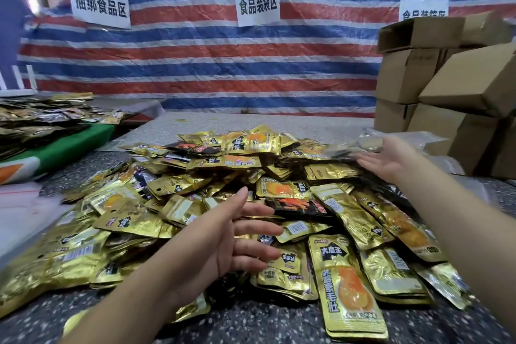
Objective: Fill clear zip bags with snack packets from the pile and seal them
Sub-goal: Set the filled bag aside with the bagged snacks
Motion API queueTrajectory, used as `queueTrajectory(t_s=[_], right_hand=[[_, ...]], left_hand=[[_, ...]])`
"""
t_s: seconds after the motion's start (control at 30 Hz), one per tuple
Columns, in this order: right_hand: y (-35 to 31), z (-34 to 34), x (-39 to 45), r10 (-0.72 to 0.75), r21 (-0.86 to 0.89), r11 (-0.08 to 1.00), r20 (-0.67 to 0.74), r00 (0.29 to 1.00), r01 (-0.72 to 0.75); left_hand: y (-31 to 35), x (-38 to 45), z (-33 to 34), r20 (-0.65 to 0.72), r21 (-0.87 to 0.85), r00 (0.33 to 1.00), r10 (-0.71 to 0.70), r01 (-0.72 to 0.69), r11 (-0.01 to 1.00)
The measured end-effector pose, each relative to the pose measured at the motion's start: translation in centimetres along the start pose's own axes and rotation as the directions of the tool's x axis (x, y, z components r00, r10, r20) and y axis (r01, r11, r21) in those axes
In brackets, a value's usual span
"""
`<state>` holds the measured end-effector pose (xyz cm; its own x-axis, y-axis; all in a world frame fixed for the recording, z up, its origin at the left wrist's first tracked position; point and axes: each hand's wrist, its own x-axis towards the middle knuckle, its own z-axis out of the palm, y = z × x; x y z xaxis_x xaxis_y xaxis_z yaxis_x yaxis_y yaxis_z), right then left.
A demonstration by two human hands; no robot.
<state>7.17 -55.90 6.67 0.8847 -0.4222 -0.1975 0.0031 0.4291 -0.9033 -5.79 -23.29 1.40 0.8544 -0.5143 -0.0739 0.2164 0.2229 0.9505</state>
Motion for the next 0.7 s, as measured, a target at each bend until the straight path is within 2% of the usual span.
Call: queueTrajectory(t_s=[0.13,0.33,0.47,0.57,0.63,0.7], right_hand=[[0.8,-0.5,-0.4,0.027,-0.164,0.986,0.002,1.0,-0.026],[1.1,-1.2,-0.8,0.028,-0.17,0.985,-0.007,1.0,-0.029],[1.5,-0.6,-1.6,-0.042,-0.261,0.965,-0.012,0.999,0.037],[1.7,0.1,-3.1,-0.113,-0.267,0.958,-0.025,0.993,0.102],[2.1,0.6,-5.0,-0.155,-0.245,0.957,0.018,0.988,0.155],[2.7,1.0,-7.4,-0.183,-0.252,0.943,0.148,0.972,0.216]], left_hand=[[0.0,-0.2,0.2,0.008,0.032,1.0,-0.016,0.015,0.999],[0.0,-0.3,0.3,-0.009,0.037,1.0,-0.015,0.015,0.999],[0.0,-0.2,0.3,-0.018,0.038,1.0,0.002,-0.001,0.999],[-0.2,-0.2,0.2,-0.062,0.034,0.997,0.041,-0.039,0.999],[-0.4,-0.2,-0.1,-0.09,0.05,0.992,0.094,-0.09,0.995],[-0.6,-0.2,-0.2,-0.111,0.095,0.984,0.137,-0.127,0.987]])
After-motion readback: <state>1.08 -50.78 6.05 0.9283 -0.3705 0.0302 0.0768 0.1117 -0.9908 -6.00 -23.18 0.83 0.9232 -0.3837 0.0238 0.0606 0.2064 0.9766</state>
